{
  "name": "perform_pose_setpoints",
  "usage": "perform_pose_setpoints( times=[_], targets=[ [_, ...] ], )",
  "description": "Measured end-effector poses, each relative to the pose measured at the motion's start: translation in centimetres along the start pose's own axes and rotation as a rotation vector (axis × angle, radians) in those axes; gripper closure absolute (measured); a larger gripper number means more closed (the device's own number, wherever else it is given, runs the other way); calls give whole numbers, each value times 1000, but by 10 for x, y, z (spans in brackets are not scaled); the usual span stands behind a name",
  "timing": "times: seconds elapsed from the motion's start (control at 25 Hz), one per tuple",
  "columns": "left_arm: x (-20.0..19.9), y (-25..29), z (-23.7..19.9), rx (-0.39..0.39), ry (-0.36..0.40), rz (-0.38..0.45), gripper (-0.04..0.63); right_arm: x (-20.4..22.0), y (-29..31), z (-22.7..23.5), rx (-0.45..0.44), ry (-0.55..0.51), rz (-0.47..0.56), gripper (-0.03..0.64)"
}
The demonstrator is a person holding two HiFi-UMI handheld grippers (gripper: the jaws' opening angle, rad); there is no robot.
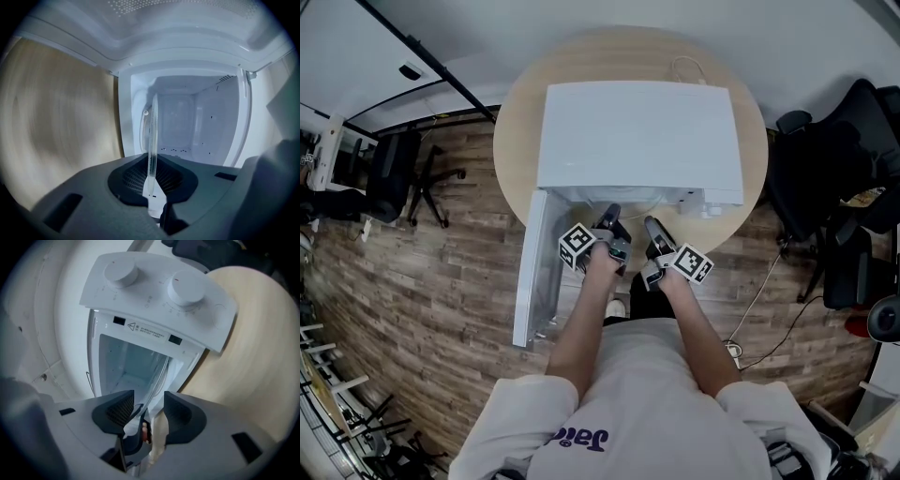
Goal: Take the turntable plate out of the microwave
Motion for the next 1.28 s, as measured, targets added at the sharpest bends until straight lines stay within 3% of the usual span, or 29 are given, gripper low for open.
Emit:
perform_pose_setpoints(
  times=[0.2,0.8,1.12,1.28],
  targets=[
    [1,-4,-2,0,0,-4,557,-5,19,14,-26,187,63,423],
    [5,-26,-6,-3,-19,-31,557,-11,73,8,-89,191,48,437],
    [6,-36,-5,-2,-30,-37,556,-2,80,4,-84,197,35,496],
    [7,-40,-8,-9,-31,-40,555,2,78,6,-46,209,24,559]
  ],
)
Point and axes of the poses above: the fingertips, and each gripper's own axes: y forward along the fingers, z to its right, x out of its underside, the point moved 3 cm from there along -y, backward along the fingers, and after that the axes turned 9 degrees about x, right-handed, at the moved point
